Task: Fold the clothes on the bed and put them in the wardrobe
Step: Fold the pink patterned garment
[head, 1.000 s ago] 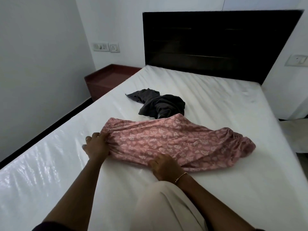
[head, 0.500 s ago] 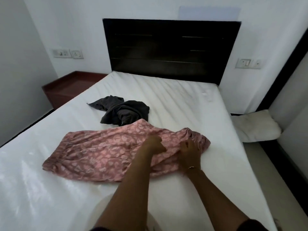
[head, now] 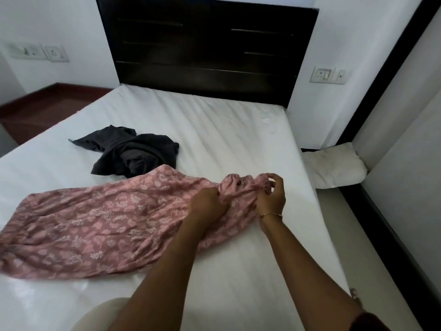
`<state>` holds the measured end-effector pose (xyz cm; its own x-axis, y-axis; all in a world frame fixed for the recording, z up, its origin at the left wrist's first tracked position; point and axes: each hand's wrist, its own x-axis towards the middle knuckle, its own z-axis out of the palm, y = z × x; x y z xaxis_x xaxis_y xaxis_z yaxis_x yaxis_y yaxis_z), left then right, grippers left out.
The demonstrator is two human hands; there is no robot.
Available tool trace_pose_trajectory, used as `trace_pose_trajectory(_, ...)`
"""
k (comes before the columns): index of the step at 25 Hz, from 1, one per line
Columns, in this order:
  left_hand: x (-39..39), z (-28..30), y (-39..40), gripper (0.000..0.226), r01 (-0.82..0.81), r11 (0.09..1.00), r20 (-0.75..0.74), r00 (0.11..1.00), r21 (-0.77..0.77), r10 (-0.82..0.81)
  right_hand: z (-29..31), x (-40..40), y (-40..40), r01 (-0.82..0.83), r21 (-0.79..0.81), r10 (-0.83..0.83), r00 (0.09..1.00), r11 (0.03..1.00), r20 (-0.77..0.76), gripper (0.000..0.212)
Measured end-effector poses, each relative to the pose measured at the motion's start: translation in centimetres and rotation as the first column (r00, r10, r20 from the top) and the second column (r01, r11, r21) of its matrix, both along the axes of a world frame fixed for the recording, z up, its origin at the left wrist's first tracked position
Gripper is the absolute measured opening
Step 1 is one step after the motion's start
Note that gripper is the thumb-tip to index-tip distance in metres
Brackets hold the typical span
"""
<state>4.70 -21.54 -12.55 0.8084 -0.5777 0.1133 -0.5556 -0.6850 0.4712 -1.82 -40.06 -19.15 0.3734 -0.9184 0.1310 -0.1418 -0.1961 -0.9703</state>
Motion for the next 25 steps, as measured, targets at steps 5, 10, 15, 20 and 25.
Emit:
trace_pose_trajectory(5,0.7,0.6,-1.4,0.041,-0.028,0.972,-0.154,0.988,-0.233,-0.009,0.5,-5.6,0.3,0.303,0.082,-0.301,0.953,0.949,-0.039,0.046)
trace_pose_trajectory(10,-0.4,-1.5,-1.6,0.040,-0.035,0.980,-0.369,0.929,-0.198,-0.042,-2.9,-10.6,0.5,0.336,-0.055,-0.318,0.807,0.940,-0.498,0.052)
trace_pose_trajectory(15,-2.3,-0.4,-2.0,0.047,-0.040,0.968,-0.283,0.958,-0.249,-0.033,-4.8,-9.5,0.5,-0.239,-0.493,-0.081,0.836,0.836,-0.542,0.033)
trace_pose_trajectory(20,-5.0,2.1,-2.9,0.043,0.398,0.863,-0.274,0.832,-0.311,-0.483,-3.3,-10.2,1.3,-0.170,0.413,0.182,0.983,0.895,0.011,0.052)
trace_pose_trajectory(25,-7.0,-1.9,-3.3,0.073,0.807,0.496,-0.439,0.590,0.319,-0.677,-3.6,-13.0,-2.8,-0.221,0.818,-0.096,0.943,0.532,0.317,0.071)
